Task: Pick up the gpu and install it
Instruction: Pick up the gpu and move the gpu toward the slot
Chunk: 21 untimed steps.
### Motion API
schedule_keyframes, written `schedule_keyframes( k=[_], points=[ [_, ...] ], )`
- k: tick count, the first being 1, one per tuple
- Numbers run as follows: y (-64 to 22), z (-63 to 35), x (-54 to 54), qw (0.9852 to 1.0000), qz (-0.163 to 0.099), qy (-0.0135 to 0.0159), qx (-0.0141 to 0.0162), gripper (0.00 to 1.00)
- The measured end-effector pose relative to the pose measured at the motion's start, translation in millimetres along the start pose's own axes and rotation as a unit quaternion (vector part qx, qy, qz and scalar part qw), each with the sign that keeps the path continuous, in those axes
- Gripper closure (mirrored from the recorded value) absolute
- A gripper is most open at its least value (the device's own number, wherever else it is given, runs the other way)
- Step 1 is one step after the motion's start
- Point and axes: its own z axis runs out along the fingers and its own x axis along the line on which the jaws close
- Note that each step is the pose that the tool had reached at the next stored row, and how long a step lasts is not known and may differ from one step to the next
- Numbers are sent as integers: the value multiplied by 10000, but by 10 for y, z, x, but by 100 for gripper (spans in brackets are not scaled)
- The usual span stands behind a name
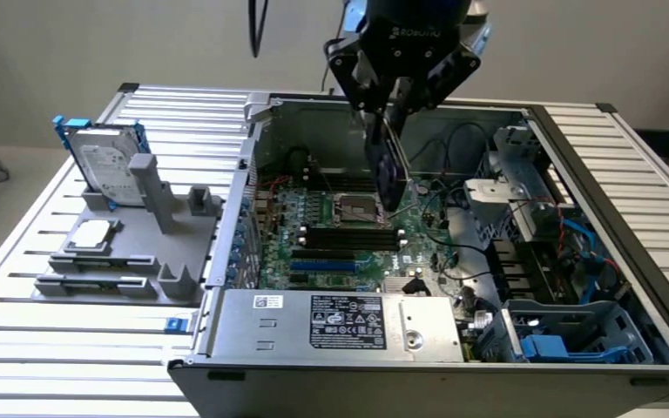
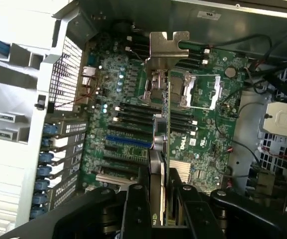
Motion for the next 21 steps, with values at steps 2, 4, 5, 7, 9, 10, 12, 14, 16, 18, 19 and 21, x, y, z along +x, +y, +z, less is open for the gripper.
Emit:
schedule_keyframes(
  k=[2,4,5,7,9,10,12,14,16,18,19,21],
  points=[
    [-1,18,-1,9998,-184,14,9,73],
    [-3,36,-2,9993,-366,28,17,73],
    [-3,45,-2,9990,-456,34,21,73],
    [-5,62,-3,9980,-635,48,29,73],
    [-6,79,-4,9967,-813,62,38,73],
    [-7,87,-4,9959,-905,69,42,73],
    [-8,102,-5,9941,-1084,82,50,73],
    [-9,118,-6,9919,-1265,91,60,73],
    [-10,133,-7,9894,-1449,86,75,73],
    [-11,146,-7,9866,-1626,77,91,73],
    [-12,153,-7,9851,-1716,72,99,73],
    [-13,166,-8,9817,-1899,61,115,73]
  ],
)
